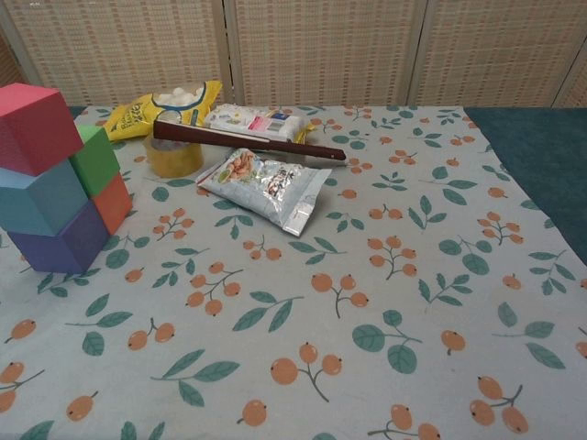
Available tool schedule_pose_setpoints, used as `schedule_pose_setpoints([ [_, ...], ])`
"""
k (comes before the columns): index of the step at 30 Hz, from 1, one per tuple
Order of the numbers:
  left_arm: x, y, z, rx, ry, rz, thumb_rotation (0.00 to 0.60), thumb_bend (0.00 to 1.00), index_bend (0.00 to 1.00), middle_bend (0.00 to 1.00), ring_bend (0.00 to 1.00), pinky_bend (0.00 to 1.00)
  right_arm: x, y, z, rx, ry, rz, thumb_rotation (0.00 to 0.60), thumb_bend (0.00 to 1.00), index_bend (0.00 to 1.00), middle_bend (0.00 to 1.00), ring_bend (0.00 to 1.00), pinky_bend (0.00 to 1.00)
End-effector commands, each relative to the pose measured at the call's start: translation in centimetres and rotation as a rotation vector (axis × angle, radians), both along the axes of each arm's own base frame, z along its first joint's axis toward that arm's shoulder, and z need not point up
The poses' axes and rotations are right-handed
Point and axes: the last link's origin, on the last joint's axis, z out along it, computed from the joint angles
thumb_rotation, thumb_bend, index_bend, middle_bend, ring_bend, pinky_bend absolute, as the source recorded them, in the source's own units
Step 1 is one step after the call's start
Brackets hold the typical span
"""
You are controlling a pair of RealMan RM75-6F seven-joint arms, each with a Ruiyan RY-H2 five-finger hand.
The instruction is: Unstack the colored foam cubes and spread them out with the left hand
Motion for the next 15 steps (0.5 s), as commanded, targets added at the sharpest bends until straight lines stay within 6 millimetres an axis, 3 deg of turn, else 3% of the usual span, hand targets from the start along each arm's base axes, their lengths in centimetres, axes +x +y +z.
schedule_pose_setpoints([
  [1,0.2,0.1,-0.1,0.012,-0.017,-0.014,0.600,0.35,0.00,0.00,0.00,0.00,0.0,0.0,-0.1,0.011,-0.001,-0.001,0.600,0.21,0.00,0.00,0.00,0.00],
  [7,0.8,1.9,-0.3,-0.008,-0.125,-0.071,0.600,0.35,0.00,0.00,0.00,0.00,0.3,0.3,0.2,0.011,-0.016,0.005,0.600,0.21,0.00,0.00,0.00,0.00],
  [15,4.5,7.4,0.4,-0.089,-0.047,-0.156,0.600,0.36,0.00,0.00,0.00,0.00,0.2,0.4,-0.2,0.036,-0.011,0.008,0.600,0.21,0.00,0.00,0.00,0.00],
])
